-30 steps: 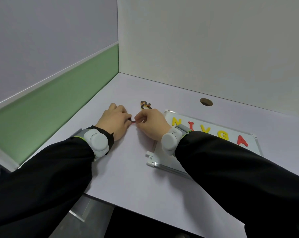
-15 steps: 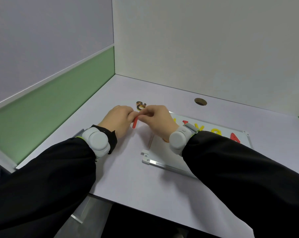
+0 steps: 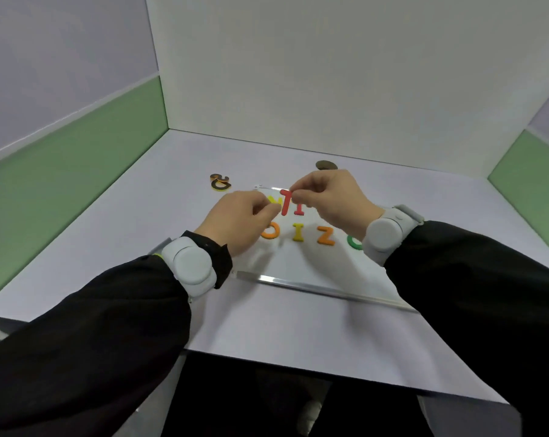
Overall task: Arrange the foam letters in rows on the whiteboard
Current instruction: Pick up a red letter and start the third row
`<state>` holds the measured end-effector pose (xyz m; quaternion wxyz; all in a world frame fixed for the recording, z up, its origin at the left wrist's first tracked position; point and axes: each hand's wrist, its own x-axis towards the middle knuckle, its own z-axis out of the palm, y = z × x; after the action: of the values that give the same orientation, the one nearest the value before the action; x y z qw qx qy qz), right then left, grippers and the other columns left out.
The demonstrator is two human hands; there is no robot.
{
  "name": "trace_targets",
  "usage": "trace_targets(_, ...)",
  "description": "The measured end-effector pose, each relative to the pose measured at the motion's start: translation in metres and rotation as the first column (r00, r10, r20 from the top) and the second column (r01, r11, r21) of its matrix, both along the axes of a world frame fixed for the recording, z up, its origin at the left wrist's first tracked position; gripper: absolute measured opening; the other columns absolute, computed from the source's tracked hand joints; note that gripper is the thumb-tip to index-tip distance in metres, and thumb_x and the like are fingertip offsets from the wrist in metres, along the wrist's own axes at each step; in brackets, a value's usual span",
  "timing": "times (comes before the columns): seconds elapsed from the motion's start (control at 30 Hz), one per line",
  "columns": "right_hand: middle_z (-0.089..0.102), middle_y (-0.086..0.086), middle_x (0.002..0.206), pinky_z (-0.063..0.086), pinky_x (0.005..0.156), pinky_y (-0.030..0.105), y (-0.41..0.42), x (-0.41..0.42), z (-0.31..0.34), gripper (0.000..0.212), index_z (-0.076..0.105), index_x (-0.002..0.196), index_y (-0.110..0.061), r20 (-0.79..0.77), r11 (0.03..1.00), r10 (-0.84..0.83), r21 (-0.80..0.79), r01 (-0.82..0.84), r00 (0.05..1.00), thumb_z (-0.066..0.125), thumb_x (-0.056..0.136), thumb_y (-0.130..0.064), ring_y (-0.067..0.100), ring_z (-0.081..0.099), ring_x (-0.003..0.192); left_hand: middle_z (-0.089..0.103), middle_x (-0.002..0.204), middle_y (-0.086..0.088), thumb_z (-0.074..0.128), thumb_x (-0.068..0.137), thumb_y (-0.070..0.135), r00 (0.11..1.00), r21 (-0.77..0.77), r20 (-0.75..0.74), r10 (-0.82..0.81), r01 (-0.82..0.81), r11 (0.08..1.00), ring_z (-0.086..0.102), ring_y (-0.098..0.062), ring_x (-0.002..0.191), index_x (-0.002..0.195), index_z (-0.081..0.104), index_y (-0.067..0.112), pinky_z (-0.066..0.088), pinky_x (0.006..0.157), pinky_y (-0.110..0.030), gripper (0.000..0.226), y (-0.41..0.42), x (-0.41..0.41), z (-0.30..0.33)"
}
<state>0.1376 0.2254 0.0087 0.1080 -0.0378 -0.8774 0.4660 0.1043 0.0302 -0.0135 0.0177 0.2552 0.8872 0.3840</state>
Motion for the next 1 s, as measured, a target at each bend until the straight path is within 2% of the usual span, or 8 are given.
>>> trace_targets(0.07, 0.073, 0.001, 0.077, 0.048, 0.06, 0.015, 0.011, 0.008, 0.001, 0.009, 0.077, 0.091, -0.01, -0.011, 1.0, -0.029, 0.011, 0.029, 1.0, 0.071, 0.085, -0.01, -0.001, 0.059, 0.062, 0.069, 0.077, 0.007, 0.056, 0.093, 0.043, 0.999, -0.013, -0.003, -0.042, 0.042, 0.999, 0.061, -0.013, 0.076, 0.082, 0.07, 0.023, 0.048, 0.072, -0.031, 0.027, 0.012, 0.007, 0.0)
trace_targets(0.17, 0.076, 0.005, 0.08, 0.054, 0.07, 0.026, 0.024, 0.021, -0.002, 0.008, 0.078, 0.09, -0.011, -0.003, 0.998, -0.058, -0.002, 0.058, 0.998, 0.072, 0.084, -0.011, 0.006, 0.064, 0.07, 0.069, 0.083, 0.011, 0.058, 0.092, 0.04, 0.996, -0.029, -0.014, -0.093, 0.093, 0.995, 0.061, -0.011, 0.082, 0.091, 0.072, 0.024, 0.048, 0.076, -0.028, 0.021, 0.028, 0.018, -0.004)
trace_targets(0.27, 0.076, 0.001, 0.079, 0.051, 0.071, 0.022, 0.035, 0.034, -0.011, 0.007, 0.078, 0.088, -0.014, 0.044, 0.997, -0.076, -0.001, 0.076, 0.996, 0.073, 0.083, -0.012, 0.002, 0.067, 0.07, 0.067, 0.086, 0.012, 0.06, 0.093, 0.037, 0.993, -0.049, -0.04, -0.113, 0.111, 0.993, 0.059, -0.008, 0.084, 0.098, 0.072, 0.023, 0.043, 0.075, -0.022, 0.019, 0.039, 0.03, -0.008)
trace_targets(0.37, 0.077, -0.003, 0.081, 0.056, 0.076, 0.031, 0.042, 0.048, -0.02, 0.006, 0.078, 0.084, -0.019, 0.083, 0.995, -0.093, -0.01, 0.095, 0.992, 0.073, 0.081, -0.018, 0.007, 0.069, 0.078, 0.067, 0.088, 0.014, 0.061, 0.091, 0.037, 0.992, -0.107, -0.047, -0.119, 0.114, 0.988, 0.059, -0.009, 0.086, 0.096, 0.072, 0.026, 0.046, 0.078, -0.024, 0.016, 0.046, 0.04, -0.014)
trace_targets(0.5, 0.074, -0.012, 0.071, 0.045, 0.066, 0.01, 0.045, 0.067, -0.029, 0.007, 0.078, 0.085, -0.012, 0.099, 0.996, -0.084, -0.026, 0.087, 0.992, 0.071, 0.083, -0.01, -0.005, 0.065, 0.067, 0.066, 0.089, 0.015, 0.061, 0.09, 0.04, 0.991, -0.16, -0.001, -0.135, 0.133, 0.978, 0.055, -0.011, 0.09, 0.096, 0.072, 0.031, 0.048, 0.081, -0.029, 0.015, 0.05, 0.052, -0.021)
trace_targets(0.6, 0.073, -0.017, 0.068, 0.043, 0.066, 0.005, 0.044, 0.075, -0.037, 0.008, 0.078, 0.086, -0.01, 0.105, 0.998, -0.067, 0.017, 0.066, 0.992, 0.072, 0.083, -0.007, -0.009, 0.065, 0.071, 0.068, 0.093, 0.011, 0.062, 0.09, 0.039, 0.986, -0.192, 0.019, -0.167, 0.168, 0.967, 0.057, -0.009, 0.087, 0.099, 0.075, 0.027, 0.049, 0.078, -0.028, 0.019, 0.052, 0.059, -0.023)
trace_targets(0.83, 0.074, -0.009, 0.085, 0.052, 0.079, 0.02, 0.041, 0.082, -0.047, 0.007, 0.078, 0.085, -0.023, 0.126, 0.984, -0.075, 0.168, 0.053, 0.989, 0.072, 0.085, -0.018, 0.006, 0.068, 0.087, 0.067, 0.089, 0.012, 0.062, 0.089, 0.041, 0.986, -0.227, -0.002, -0.167, 0.162, 0.96, 0.059, -0.009, 0.084, 0.096, 0.075, 0.028, 0.053, 0.078, -0.032, 0.02, 0.053, 0.07, -0.031)
trace_targets(1.0, 0.073, -0.009, 0.089, 0.051, 0.08, 0.021, 0.039, 0.085, -0.05, 0.008, 0.078, 0.09, -0.022, 0.13, 0.972, -0.07, 0.232, 0.038, 0.989, 0.07, 0.087, -0.021, 0.007, 0.066, 0.089, 0.06, 0.082, 0.013, 0.061, 0.089, 0.042, 0.985, -0.243, -0.052, -0.164, 0.146, 0.959, 0.055, -0.009, 0.08, 0.093, 0.072, 0.028, 0.05, 0.072, -0.028, 0.018, 0.054, 0.073, -0.033)
